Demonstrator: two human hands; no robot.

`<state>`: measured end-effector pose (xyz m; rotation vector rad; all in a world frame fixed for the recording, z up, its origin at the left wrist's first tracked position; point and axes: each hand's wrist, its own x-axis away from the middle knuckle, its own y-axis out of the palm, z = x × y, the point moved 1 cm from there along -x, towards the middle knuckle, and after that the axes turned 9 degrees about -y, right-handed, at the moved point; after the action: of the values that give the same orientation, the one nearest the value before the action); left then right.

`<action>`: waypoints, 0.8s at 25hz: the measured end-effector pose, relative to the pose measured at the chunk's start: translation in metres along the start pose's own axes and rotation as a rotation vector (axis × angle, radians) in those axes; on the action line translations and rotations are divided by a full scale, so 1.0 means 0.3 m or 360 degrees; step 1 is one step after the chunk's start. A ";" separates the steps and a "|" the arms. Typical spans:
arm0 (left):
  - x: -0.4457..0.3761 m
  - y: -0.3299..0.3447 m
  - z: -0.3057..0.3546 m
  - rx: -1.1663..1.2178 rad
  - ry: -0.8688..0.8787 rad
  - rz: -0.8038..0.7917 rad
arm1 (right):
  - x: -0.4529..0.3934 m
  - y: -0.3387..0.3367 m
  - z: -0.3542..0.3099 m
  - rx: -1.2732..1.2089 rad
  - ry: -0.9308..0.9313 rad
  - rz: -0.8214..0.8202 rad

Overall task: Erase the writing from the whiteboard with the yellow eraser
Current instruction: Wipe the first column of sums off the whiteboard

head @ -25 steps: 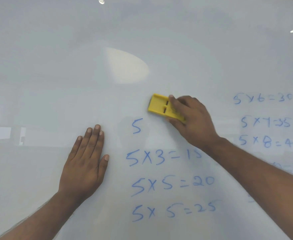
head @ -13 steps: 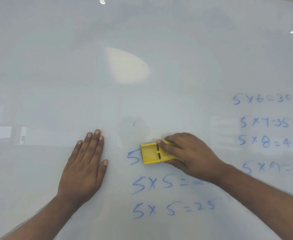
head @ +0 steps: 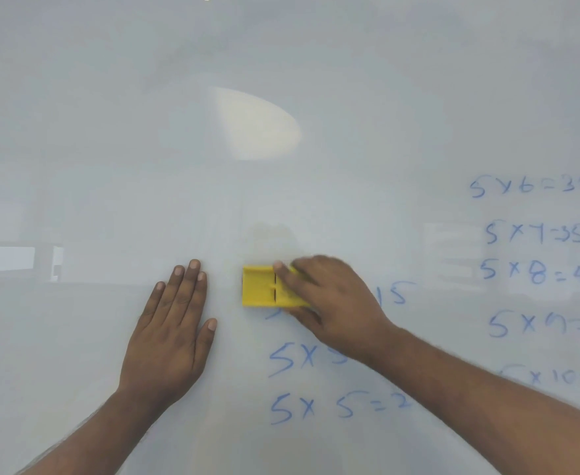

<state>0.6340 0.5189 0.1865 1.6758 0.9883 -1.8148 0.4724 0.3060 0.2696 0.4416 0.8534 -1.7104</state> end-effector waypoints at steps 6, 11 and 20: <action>0.033 0.004 -0.004 -0.0002 -0.0028 -0.0006 | 0.093 -0.079 0.120 0.0226 -0.0142 -0.0129; 0.040 0.010 -0.006 0.0009 -0.0034 -0.0007 | -0.042 -0.039 0.089 0.0099 0.0361 0.0171; 0.054 0.005 -0.011 0.0011 -0.0049 -0.0025 | 0.182 -0.012 -0.025 0.0136 -0.0110 -0.0095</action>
<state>0.6350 0.5226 0.1702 1.6439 0.9859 -1.8504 0.4510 0.2752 0.2291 0.4155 0.7521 -1.8119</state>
